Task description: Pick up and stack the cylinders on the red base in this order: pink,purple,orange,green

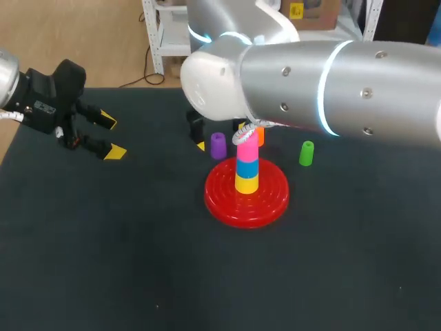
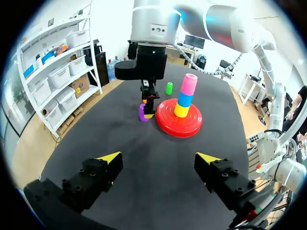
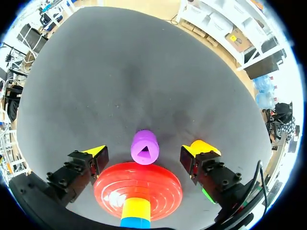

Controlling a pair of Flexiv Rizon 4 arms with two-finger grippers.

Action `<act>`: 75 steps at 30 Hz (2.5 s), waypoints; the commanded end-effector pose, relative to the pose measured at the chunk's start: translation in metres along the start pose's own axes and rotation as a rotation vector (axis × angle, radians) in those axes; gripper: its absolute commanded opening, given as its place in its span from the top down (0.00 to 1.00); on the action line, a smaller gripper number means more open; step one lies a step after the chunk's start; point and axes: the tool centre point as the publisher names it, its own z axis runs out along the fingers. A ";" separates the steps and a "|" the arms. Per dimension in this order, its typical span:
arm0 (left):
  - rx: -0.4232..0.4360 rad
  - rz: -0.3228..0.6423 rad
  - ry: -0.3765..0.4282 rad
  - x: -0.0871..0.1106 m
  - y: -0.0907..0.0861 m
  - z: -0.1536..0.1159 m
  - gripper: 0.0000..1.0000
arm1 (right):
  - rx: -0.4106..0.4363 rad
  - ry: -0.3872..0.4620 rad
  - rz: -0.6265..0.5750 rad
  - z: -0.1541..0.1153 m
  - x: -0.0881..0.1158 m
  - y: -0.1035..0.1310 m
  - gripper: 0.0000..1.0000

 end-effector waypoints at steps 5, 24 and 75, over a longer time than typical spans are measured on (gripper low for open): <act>-0.001 0.002 -0.004 0.001 0.000 0.000 0.00 | 0.004 -0.093 0.002 0.000 0.007 -0.001 0.41; -0.001 0.002 -0.004 0.001 0.000 0.000 0.00 | 0.014 -0.089 -0.006 0.002 0.002 0.003 0.61; -0.001 0.002 -0.004 0.001 0.000 0.000 0.00 | -0.068 -0.197 -0.099 -0.184 0.107 0.002 1.00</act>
